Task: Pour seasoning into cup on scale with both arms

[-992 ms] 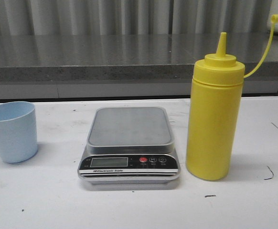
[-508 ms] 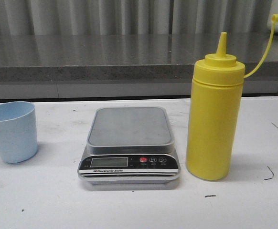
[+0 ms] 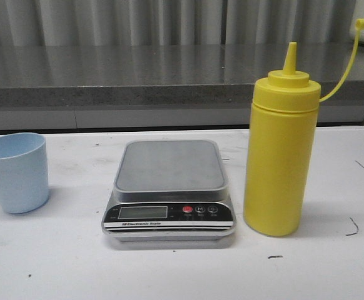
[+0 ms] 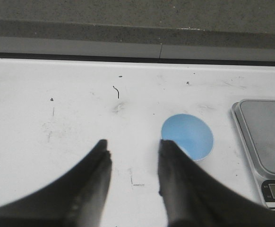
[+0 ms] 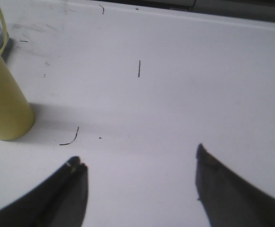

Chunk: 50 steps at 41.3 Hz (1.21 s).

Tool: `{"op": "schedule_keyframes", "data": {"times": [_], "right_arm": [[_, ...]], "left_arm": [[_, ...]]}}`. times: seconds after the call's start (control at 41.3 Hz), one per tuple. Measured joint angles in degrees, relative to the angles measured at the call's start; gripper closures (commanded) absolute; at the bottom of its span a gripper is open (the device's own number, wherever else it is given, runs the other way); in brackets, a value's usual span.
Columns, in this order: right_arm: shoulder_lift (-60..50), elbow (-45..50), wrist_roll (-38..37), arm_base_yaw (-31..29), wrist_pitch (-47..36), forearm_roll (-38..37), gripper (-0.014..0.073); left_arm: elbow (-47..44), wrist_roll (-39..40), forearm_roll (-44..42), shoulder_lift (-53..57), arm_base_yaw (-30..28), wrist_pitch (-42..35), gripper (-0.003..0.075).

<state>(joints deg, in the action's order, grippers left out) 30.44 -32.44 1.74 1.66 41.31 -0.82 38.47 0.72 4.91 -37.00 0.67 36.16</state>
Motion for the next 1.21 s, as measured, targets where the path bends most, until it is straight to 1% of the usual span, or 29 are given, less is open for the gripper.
{"op": "schedule_keyframes", "data": {"times": [0.048, 0.169, 0.387, 0.484, 0.871, 1.21], "right_arm": [[0.0, 0.0, 0.0, 0.0, 0.0, 0.0, -0.0031], [0.0, 0.0, 0.0, 0.0, 0.0, 0.0, -0.0031], [0.0, 0.0, 0.0, 0.0, 0.0, 0.0, -0.0031], [0.0, 0.0, 0.0, 0.0, 0.0, 0.0, -0.0031], [0.0, 0.0, 0.0, 0.0, 0.0, 0.0, -0.0031], [0.0, 0.0, 0.0, 0.0, 0.0, 0.0, -0.0031]], "left_arm": [[0.0, 0.0, 0.0, -0.6, 0.0, 0.0, 0.0204], [0.5, -0.7, -0.6, -2.3, 0.0, 1.1, 0.0206], [6.4, -1.4, -1.2, -10.3, 0.0, 8.9, 0.0206], [9.2, -1.6, -1.2, -14.6, 0.0, 10.9, 0.0206], [17.8, -3.1, -1.3, -33.1, 6.3, 12.3, 0.0206], [23.1, -3.1, -1.6, -48.0, 6.5, 13.2, 0.0206]]}}
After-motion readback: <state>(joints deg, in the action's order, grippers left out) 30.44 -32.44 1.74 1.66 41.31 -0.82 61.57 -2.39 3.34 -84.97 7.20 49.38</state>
